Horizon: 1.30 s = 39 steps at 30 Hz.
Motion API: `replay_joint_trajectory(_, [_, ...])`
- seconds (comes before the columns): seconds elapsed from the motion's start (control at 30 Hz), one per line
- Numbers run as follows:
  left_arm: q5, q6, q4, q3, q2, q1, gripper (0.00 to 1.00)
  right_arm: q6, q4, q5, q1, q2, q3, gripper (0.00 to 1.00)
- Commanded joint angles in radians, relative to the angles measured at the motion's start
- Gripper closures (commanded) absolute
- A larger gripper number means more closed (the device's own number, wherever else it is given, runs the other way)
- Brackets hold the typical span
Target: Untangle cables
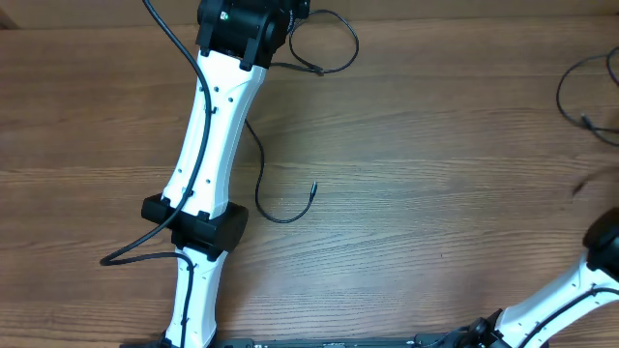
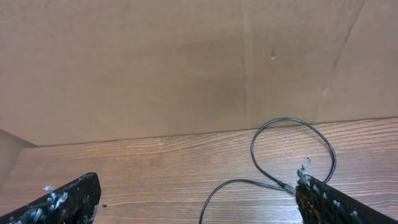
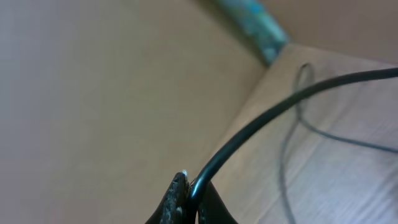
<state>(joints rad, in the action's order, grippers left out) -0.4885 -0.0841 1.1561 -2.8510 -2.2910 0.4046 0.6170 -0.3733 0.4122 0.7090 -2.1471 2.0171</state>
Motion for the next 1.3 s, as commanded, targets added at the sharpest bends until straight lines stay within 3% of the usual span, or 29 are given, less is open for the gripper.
replay_joint_trajectory(0.0, [0.023,-0.025,0.0,-0.012,0.022,0.005,0.0,0.029,-0.049,-0.146,0.022,0.074,0.049,0.96])
replay_joint_trajectory(0.17, [0.023,-0.025,0.016,-0.012,0.022,0.005,0.0,0.03,-0.213,-0.263,0.131,0.059,0.032,0.96])
replay_joint_trajectory(0.53, [0.045,-0.026,0.045,-0.012,0.022,0.005,0.0,0.03,-0.298,-0.262,0.294,0.057,-0.171,0.96])
replay_joint_trajectory(0.87, [0.046,-0.028,0.052,-0.012,0.022,0.005,0.0,0.056,-0.153,-0.275,0.263,0.056,-0.412,0.96])
replay_joint_trajectory(1.27, [0.079,-0.028,0.053,-0.012,0.022,0.005,0.0,0.07,-0.109,-0.587,0.199,0.056,-0.468,0.96])
